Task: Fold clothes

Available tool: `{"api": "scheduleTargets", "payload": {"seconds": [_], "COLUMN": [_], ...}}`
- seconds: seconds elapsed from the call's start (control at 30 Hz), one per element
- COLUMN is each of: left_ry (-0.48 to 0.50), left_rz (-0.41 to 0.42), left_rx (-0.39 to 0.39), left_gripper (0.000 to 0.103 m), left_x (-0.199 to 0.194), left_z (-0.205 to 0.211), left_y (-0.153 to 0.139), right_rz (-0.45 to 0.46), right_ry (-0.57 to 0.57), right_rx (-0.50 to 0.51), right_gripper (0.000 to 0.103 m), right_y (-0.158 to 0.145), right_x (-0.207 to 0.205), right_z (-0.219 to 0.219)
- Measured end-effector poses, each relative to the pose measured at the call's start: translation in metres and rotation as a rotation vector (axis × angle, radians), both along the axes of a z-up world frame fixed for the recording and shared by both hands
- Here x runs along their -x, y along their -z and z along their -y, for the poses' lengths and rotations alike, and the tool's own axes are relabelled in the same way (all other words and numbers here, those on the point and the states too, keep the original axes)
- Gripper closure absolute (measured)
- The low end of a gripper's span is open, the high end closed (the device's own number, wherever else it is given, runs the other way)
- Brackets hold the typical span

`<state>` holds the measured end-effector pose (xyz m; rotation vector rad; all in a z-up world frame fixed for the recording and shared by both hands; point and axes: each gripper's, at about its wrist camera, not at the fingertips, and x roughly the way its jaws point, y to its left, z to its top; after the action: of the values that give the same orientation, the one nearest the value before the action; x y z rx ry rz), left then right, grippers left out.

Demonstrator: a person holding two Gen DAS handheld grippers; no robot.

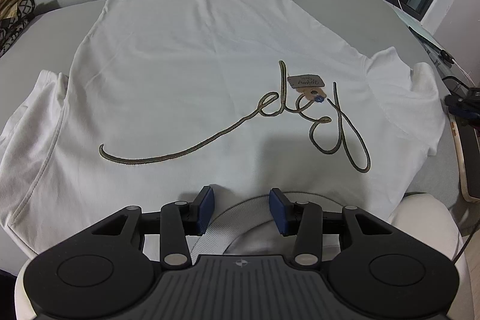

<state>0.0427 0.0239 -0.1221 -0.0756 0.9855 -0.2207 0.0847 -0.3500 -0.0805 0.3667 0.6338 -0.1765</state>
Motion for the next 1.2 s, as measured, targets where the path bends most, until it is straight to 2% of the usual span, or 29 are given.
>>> {"api": "scheduleTargets", "payload": {"seconds": [0.1, 0.2, 0.33, 0.43, 0.57, 0.6, 0.7, 0.77, 0.83, 1.03, 1.17, 1.2], "left_ry": [-0.002, -0.004, -0.004, -0.002, -0.004, -0.004, -0.003, -0.005, -0.005, -0.005, -0.005, -0.005], "left_rz": [0.0, -0.001, -0.002, 0.0, 0.0, 0.0, 0.001, -0.001, -0.002, 0.001, 0.003, 0.003], "left_rx": [0.001, 0.003, 0.005, 0.005, 0.009, 0.008, 0.012, 0.014, 0.012, 0.014, 0.014, 0.014], "left_gripper": [0.06, 0.06, 0.06, 0.06, 0.06, 0.06, 0.06, 0.06, 0.06, 0.06, 0.06, 0.06], "left_x": [0.001, 0.001, 0.001, 0.002, 0.001, 0.001, 0.002, 0.001, 0.002, 0.002, 0.003, 0.003], "left_z": [0.0, 0.0, -0.001, -0.001, -0.002, -0.002, -0.003, -0.003, -0.003, -0.005, -0.005, -0.006], "left_y": [0.0, 0.0, 0.001, 0.001, 0.002, 0.002, 0.002, 0.002, 0.002, 0.003, 0.004, 0.004], "right_rz": [-0.013, -0.017, -0.004, 0.046, -0.016, -0.011, 0.001, 0.007, 0.03, 0.077, 0.103, 0.094], "right_ry": [-0.051, -0.06, -0.063, -0.099, -0.14, -0.143, -0.167, -0.179, -0.177, -0.072, 0.076, 0.102], "right_rx": [0.033, 0.075, 0.083, 0.05, 0.1, 0.108, 0.117, 0.122, 0.14, 0.151, 0.149, 0.122], "right_gripper": [0.069, 0.067, 0.058, 0.058, 0.059, 0.06, 0.084, 0.088, 0.096, 0.101, 0.103, 0.103], "right_y": [0.005, 0.008, 0.007, 0.002, 0.011, 0.013, 0.014, 0.013, 0.011, 0.002, -0.007, -0.007], "right_x": [-0.013, -0.02, -0.031, -0.03, -0.042, -0.042, -0.045, -0.046, -0.042, -0.024, -0.009, -0.008], "right_z": [-0.009, -0.019, -0.026, -0.028, -0.037, -0.039, -0.043, -0.045, -0.046, -0.04, -0.026, -0.02]}}
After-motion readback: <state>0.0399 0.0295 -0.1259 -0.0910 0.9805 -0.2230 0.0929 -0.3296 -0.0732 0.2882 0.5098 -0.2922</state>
